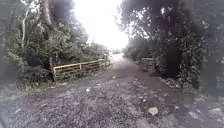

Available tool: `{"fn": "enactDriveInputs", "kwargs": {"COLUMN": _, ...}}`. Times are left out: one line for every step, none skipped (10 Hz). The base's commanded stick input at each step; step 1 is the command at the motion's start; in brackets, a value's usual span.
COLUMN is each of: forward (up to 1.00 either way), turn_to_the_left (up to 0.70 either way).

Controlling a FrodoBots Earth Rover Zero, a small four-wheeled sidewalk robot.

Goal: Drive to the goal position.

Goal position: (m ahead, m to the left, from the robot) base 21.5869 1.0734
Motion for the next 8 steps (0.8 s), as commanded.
{"fn": "enactDriveInputs", "kwargs": {"forward": 0.7, "turn_to_the_left": 0.0}}
{"fn": "enactDriveInputs", "kwargs": {"forward": 0.7, "turn_to_the_left": 0.0}}
{"fn": "enactDriveInputs", "kwargs": {"forward": 0.7, "turn_to_the_left": 0.0}}
{"fn": "enactDriveInputs", "kwargs": {"forward": 0.7, "turn_to_the_left": 0.0}}
{"fn": "enactDriveInputs", "kwargs": {"forward": 0.7, "turn_to_the_left": -0.17}}
{"fn": "enactDriveInputs", "kwargs": {"forward": 0.7, "turn_to_the_left": -0.35}}
{"fn": "enactDriveInputs", "kwargs": {"forward": 0.7, "turn_to_the_left": -0.35}}
{"fn": "enactDriveInputs", "kwargs": {"forward": 0.7, "turn_to_the_left": -0.15}}
